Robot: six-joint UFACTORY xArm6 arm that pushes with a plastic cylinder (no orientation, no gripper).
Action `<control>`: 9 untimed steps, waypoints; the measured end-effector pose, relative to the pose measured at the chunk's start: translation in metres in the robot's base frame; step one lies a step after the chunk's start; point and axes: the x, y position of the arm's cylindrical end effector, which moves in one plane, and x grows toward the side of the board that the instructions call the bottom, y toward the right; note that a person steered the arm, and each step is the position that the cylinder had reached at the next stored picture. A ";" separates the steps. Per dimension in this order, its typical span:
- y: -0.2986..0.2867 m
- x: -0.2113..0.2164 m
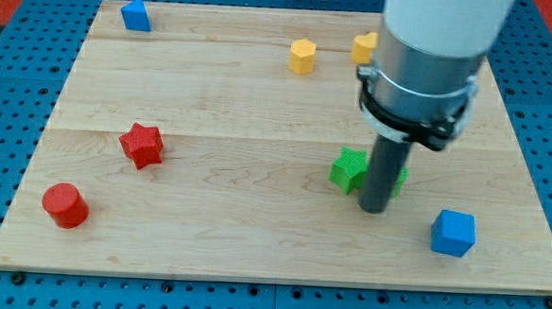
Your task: Move the blue cube below the green star
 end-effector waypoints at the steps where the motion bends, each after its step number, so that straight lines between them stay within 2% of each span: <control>1: 0.040 -0.007; 3: 0.002 -0.020; 4: 0.077 -0.036; 5: 0.152 -0.031; 6: 0.174 0.035; 7: 0.107 0.052; 8: 0.007 0.047; 9: 0.002 0.041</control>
